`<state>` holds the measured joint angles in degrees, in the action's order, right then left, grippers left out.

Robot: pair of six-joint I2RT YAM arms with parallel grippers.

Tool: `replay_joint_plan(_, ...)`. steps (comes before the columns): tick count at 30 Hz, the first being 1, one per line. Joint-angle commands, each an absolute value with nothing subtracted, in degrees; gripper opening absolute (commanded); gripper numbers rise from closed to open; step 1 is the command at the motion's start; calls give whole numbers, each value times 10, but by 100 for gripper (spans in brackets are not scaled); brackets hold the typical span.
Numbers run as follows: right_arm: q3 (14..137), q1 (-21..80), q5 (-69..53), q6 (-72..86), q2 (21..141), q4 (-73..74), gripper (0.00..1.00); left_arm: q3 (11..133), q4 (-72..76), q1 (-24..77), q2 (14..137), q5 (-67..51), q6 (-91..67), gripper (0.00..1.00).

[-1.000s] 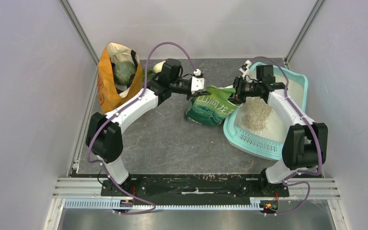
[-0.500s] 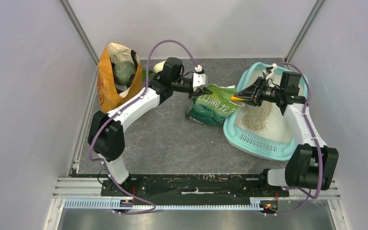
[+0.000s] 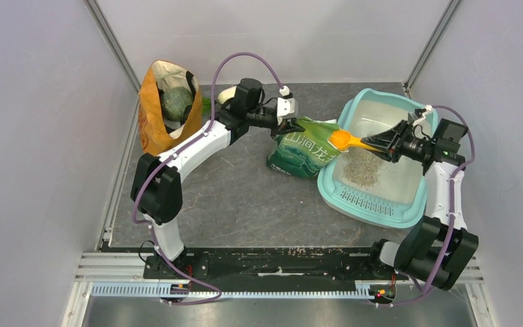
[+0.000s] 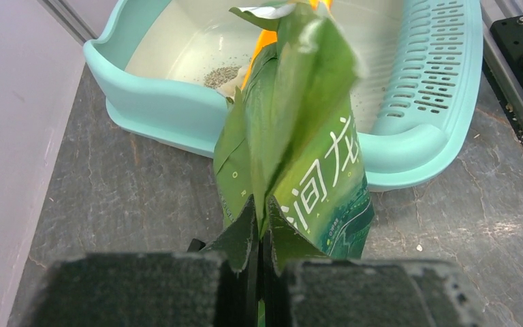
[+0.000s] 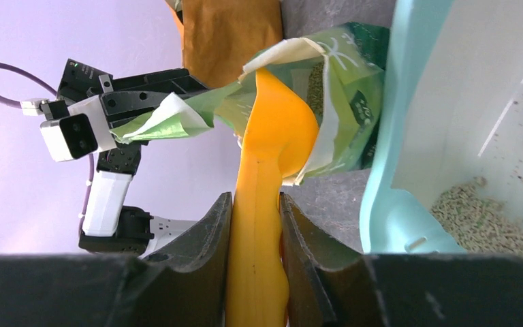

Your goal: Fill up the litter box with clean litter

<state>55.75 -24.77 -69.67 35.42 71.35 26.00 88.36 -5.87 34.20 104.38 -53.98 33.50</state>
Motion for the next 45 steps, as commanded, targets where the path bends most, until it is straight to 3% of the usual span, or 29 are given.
replay_joint_plan(1, 580, -288, -755, 252, 701, 374, 0, 928, 13, 344, 1041, -566, 304, 2)
replay_joint_plan(23, 740, -468, -797, -344, 841, 997, 0, 951, 25, 344, 1065, -561, 270, 2)
replay_joint_plan(39, 751, -580, -791, -300, 827, 974, 0, 955, 29, 344, 1066, -564, 265, 2)
replay_joint_plan(42, 737, -595, -756, -201, 807, 889, 0, 955, 33, 344, 1066, -565, 261, 2)
replay_joint_plan(45, 688, -599, -690, 20, 740, 684, 0, 956, 34, 344, 1066, -565, 260, 2)
